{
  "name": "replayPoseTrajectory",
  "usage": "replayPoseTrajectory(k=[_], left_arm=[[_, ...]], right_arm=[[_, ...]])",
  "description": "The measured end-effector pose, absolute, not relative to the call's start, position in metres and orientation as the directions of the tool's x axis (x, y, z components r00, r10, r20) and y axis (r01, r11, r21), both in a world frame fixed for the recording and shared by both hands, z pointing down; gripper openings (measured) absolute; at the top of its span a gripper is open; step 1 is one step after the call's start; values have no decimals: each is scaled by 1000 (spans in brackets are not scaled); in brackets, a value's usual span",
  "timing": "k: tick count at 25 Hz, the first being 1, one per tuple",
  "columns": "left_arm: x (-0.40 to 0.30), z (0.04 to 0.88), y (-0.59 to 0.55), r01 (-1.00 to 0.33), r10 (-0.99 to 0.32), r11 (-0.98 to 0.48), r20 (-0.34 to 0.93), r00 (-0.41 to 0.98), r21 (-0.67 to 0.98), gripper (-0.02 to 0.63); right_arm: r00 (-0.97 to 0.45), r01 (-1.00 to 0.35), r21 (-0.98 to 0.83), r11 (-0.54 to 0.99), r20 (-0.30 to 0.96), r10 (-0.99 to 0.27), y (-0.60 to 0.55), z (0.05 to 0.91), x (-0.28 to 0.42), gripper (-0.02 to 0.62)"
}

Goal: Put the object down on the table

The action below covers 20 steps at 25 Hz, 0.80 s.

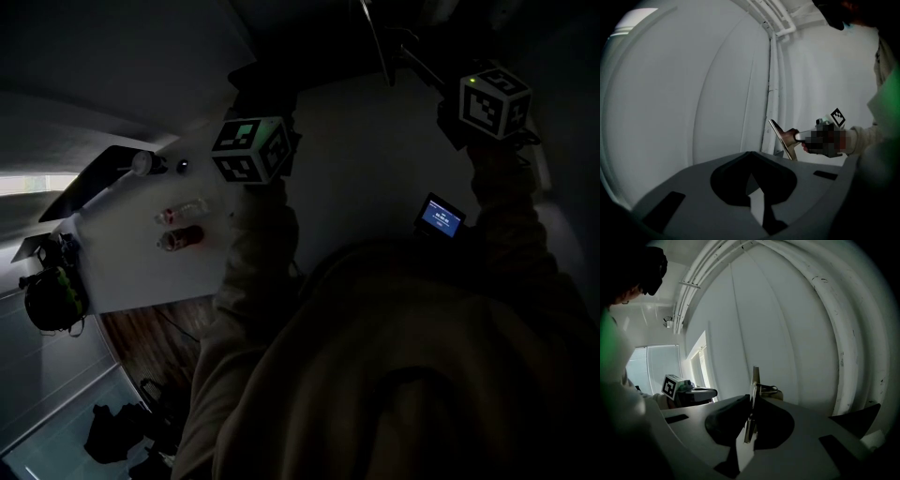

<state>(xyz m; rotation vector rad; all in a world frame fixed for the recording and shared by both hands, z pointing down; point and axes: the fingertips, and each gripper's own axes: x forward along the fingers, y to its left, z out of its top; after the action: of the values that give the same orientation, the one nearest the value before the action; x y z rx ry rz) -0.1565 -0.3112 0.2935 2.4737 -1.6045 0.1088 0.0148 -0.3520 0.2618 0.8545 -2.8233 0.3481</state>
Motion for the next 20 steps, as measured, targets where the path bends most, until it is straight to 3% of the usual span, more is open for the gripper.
replayPoseTrajectory(k=[20], left_arm=[[-149, 328, -306, -910, -890, -383, 200, 410, 159, 5]], right_arm=[[-823, -554, -198, 809, 275, -496, -350, 299, 20, 38]])
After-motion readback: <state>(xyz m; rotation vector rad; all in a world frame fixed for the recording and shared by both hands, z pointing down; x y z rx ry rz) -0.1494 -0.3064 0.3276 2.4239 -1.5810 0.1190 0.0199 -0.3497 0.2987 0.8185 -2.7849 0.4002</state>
